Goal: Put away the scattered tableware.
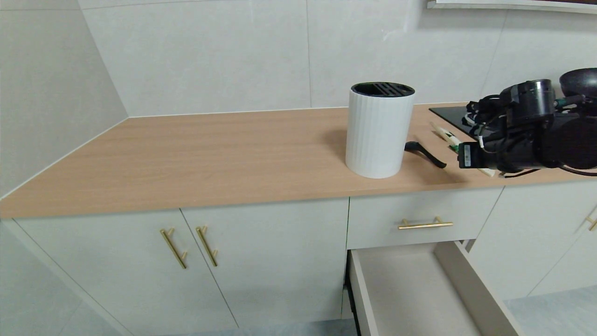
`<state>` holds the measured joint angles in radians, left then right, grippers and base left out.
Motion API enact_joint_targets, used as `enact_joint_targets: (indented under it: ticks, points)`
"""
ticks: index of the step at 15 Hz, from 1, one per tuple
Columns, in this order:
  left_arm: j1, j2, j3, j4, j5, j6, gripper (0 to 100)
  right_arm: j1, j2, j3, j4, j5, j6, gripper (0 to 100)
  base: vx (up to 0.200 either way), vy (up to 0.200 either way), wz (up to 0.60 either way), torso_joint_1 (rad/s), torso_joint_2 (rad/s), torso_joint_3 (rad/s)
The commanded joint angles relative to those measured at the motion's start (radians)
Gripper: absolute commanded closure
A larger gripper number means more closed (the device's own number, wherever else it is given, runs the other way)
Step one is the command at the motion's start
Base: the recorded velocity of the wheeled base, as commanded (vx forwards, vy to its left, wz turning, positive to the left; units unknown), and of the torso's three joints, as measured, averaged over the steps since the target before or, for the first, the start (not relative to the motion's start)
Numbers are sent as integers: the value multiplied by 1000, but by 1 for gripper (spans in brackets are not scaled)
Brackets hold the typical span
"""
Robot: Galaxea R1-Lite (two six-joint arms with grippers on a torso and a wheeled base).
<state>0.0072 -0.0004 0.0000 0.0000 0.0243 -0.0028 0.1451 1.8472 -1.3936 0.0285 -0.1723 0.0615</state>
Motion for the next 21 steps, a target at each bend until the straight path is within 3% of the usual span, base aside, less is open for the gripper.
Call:
enact_joint_targets:
  ticks: [1, 5, 6, 9, 11, 13, 16, 19, 21]
  points:
    - [0, 0, 0, 0, 0, 0, 0, 1, -189, 134, 1, 36, 11, 100, 0, 0, 0, 0, 0, 0]
    - [0, 0, 0, 0, 2, 0, 0, 2, -479, 395, 1, 152, 23, 100, 0, 0, 0, 0, 0, 0]
    - [0, 0, 0, 0, 0, 0, 0, 2, -585, 461, 7, 277, 23, 100, 0, 0, 0, 0, 0, 0]
    - [0, 0, 0, 0, 0, 0, 0, 19, -729, 516, 114, 387, 17, 100, 0, 0, 0, 0, 0, 0]
    - [0, 0, 0, 0, 0, 0, 0, 111, -760, 541, 194, 396, 12, 100, 0, 0, 0, 0, 0, 0]
    - [0, 0, 0, 0, 0, 0, 0, 175, -766, 620, 212, 393, -104, 100, 0, 0, 0, 0, 0, 0]
    - [0, 0, 0, 0, 0, 0, 0, 194, -709, 648, 245, 384, -150, 100, 0, 0, 0, 0, 0, 0]
    - [0, 0, 0, 0, 0, 0, 0, 209, -523, 631, 409, 359, -155, 100, 0, 0, 0, 0, 0, 0]
    - [0, 0, 0, 0, 0, 0, 0, 220, -445, 630, 435, 336, -154, 100, 0, 0, 0, 0, 0, 0]
